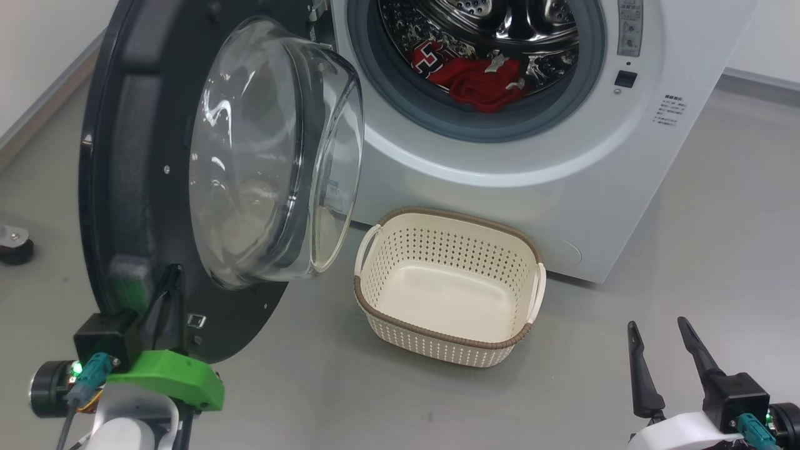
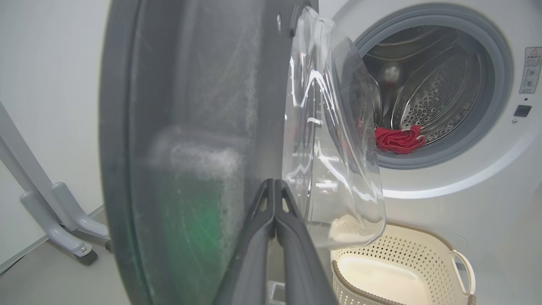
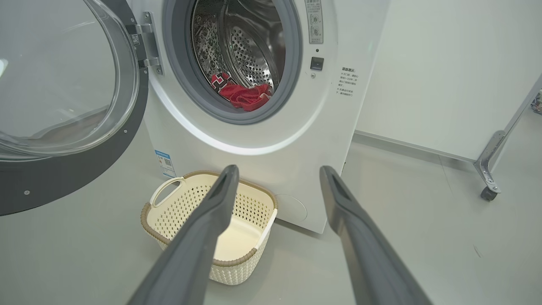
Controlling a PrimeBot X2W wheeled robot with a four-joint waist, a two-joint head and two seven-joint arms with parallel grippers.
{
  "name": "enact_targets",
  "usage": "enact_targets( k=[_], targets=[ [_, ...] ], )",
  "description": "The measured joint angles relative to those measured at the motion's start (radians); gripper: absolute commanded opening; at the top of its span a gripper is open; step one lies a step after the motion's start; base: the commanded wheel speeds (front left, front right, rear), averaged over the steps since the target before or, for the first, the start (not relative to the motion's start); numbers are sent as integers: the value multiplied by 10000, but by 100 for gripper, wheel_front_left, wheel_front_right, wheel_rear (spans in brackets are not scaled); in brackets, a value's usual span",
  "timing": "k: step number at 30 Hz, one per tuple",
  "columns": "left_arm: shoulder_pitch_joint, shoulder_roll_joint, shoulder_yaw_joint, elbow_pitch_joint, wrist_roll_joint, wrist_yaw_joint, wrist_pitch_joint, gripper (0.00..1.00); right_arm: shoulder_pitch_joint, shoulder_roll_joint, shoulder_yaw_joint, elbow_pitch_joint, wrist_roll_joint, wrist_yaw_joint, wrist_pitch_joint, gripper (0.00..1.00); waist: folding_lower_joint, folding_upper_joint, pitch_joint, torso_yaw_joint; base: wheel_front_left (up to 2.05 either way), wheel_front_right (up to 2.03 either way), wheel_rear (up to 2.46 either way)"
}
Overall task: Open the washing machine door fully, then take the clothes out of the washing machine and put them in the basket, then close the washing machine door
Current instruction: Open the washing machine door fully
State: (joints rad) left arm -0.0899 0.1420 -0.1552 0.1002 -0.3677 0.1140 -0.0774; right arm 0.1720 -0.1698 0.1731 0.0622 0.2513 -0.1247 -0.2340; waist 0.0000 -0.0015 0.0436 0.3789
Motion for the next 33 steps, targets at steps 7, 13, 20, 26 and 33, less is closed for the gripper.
enact_targets(
  k=[7,13,20,26,33],
  targets=[
    [-35,69,721,230,-4,0,0,0,-51,-21,-17,-215,0,0,90,100,0,0,260,-94,0,0,0],
    [-254,209,1356,577,-23,0,-2,0,-191,-100,-56,-374,0,0,102,100,0,0,499,-168,0,0,0],
    [-675,276,1793,984,-190,0,2,0,-244,-136,-92,-518,-2,0,188,100,0,0,721,-193,0,0,0],
    [-1121,403,2230,1409,-190,0,2,0,-411,-167,-90,-637,-25,0,249,100,0,0,908,-188,0,0,0],
    [-1666,848,2903,2008,-188,4,-36,0,-444,-207,-92,-648,-31,0,307,100,0,0,1014,-189,0,0,0]
  ],
)
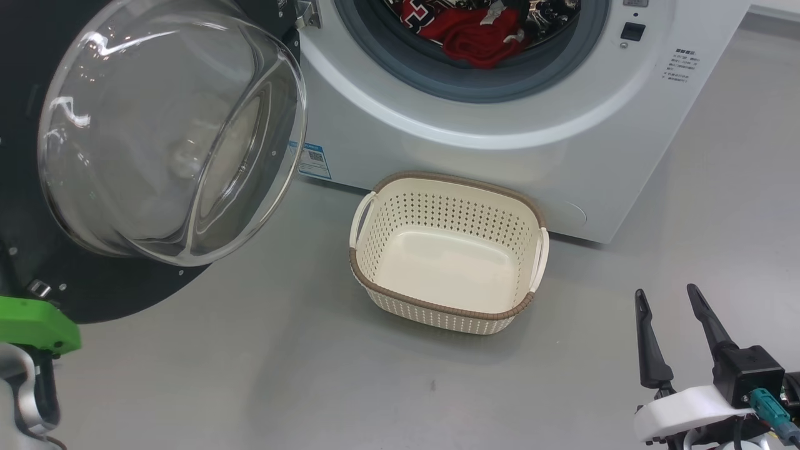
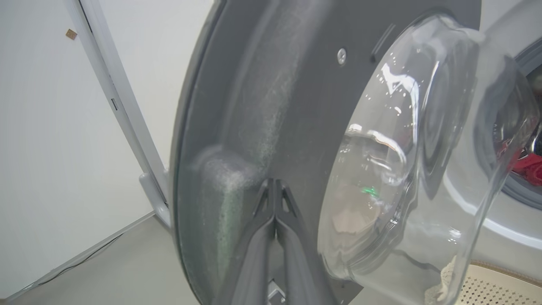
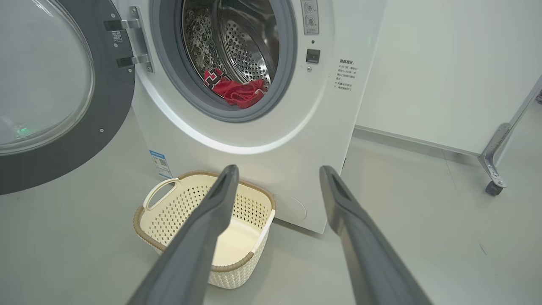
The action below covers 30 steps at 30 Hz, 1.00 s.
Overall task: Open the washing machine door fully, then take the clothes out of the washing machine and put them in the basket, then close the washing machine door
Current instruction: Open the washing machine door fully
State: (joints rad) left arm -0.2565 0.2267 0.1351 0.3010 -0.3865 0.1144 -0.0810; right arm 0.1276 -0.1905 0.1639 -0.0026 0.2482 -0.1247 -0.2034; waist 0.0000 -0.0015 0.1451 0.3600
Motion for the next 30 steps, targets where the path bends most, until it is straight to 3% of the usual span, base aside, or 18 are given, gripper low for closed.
enact_targets(
  k=[18,30],
  targets=[
    [-342,52,309,823,4,35,-732,0,-120,-54,61,48,-31,36,59,100,0,0,-19,-95,0,0,0],
    [1097,-349,-111,130,288,33,-1323,0,-153,38,79,232,-29,88,56,100,0,0,-404,-410,0,0,0]
  ],
)
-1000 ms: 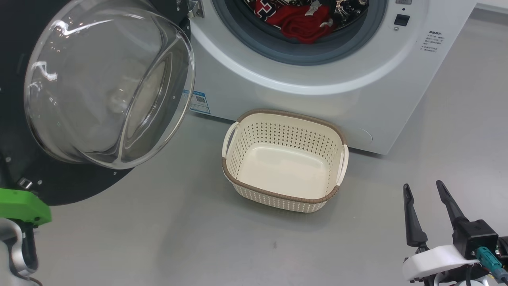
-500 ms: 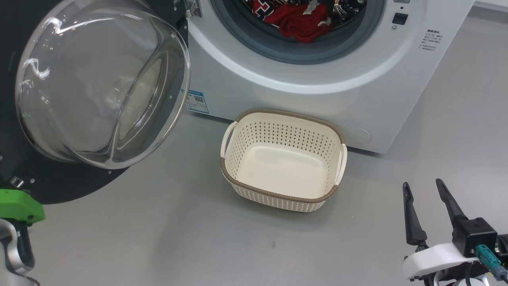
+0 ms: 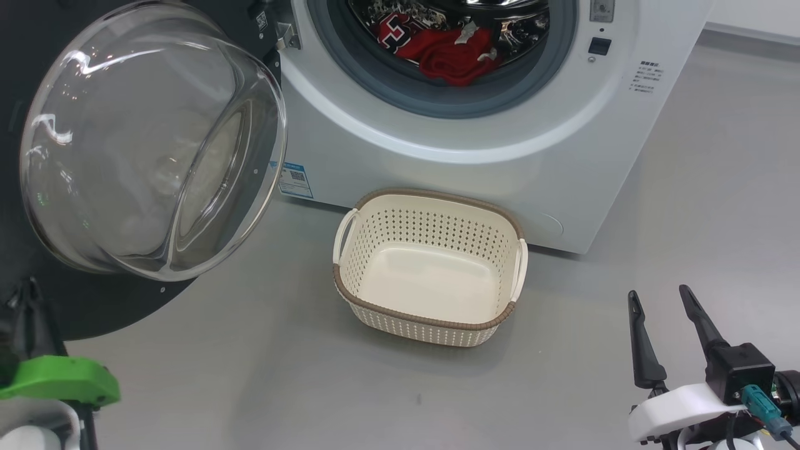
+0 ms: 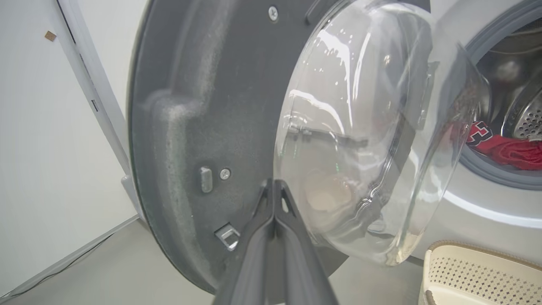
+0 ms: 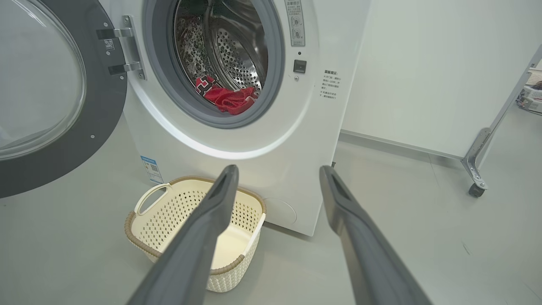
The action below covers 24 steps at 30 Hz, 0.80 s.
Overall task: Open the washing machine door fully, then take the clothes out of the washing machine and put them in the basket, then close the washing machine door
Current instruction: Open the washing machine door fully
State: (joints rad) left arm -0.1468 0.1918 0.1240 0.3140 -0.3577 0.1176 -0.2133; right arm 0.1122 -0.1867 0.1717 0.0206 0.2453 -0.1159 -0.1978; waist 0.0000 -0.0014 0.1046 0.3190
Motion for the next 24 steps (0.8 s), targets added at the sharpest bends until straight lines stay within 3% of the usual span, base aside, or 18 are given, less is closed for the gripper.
enact_targets(
  k=[13,20,21,23,24],
  targets=[
    [1550,-840,-1442,-1198,439,-495,-94,0,6,130,178,203,0,4,-13,100,0,0,-405,-476,0,0,0],
    [1938,-1007,-2270,-1647,713,-807,-21,0,7,207,291,314,0,6,-13,100,0,0,-617,-878,0,0,0],
    [1984,-1028,-2334,-1689,717,-821,-15,7,7,207,297,328,0,6,-13,100,0,0,-639,-940,0,0,0],
    [2070,-1024,-2405,-1768,736,-846,81,49,7,211,343,345,0,17,-13,100,0,0,-677,-1065,0,0,0],
    [2122,-1024,-2424,-1835,750,-846,96,75,7,213,378,353,0,19,-13,100,0,0,-693,-1134,0,0,0]
  ],
)
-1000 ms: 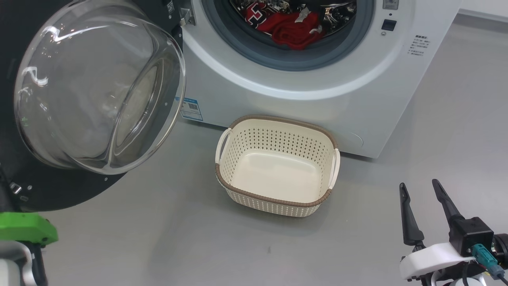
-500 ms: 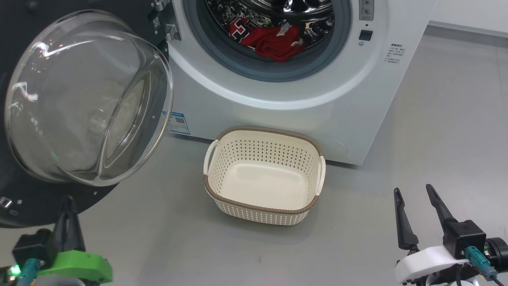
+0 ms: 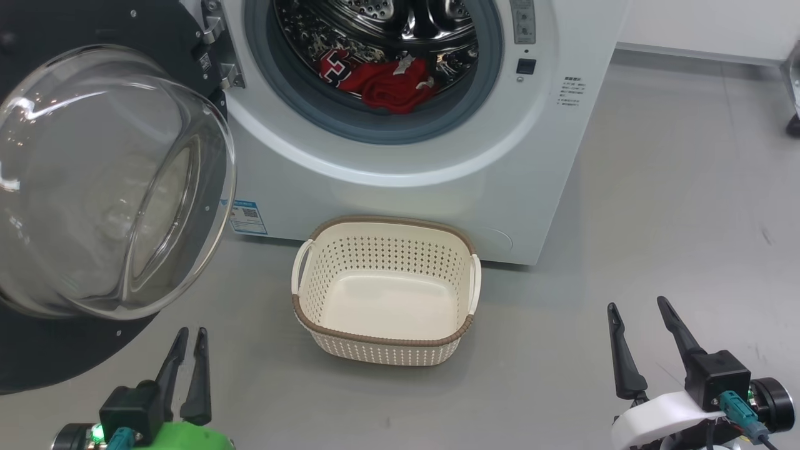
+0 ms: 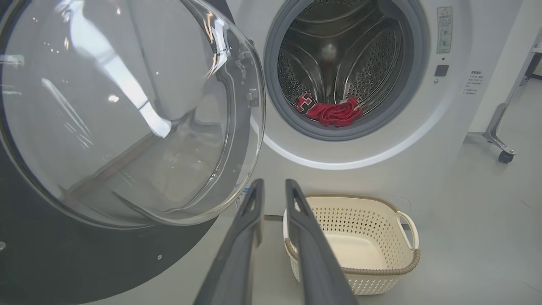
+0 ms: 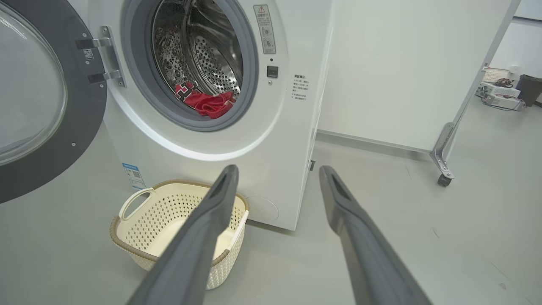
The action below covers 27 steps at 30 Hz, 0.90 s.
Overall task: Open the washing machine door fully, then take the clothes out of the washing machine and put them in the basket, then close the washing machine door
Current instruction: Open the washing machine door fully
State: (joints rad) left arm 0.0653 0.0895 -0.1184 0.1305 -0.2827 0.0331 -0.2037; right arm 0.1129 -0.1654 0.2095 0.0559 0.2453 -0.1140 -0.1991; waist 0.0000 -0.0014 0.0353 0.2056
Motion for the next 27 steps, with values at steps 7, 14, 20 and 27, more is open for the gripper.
enact_targets(
  k=[7,14,20,27],
  targets=[
    [111,12,-48,-272,136,79,196,100,-2,63,98,17,0,69,0,100,0,0,-69,-541,0,0,0],
    [126,19,6,-522,293,251,447,100,-6,56,184,58,0,148,0,100,0,0,-70,-1078,0,0,0],
    [131,17,-21,-694,311,324,629,100,-8,23,176,88,0,163,0,100,0,0,-58,-1339,0,0,0],
    [135,71,-102,-771,585,412,890,100,-8,10,98,100,0,161,-59,100,0,0,-34,-1423,0,0,0]
  ],
)
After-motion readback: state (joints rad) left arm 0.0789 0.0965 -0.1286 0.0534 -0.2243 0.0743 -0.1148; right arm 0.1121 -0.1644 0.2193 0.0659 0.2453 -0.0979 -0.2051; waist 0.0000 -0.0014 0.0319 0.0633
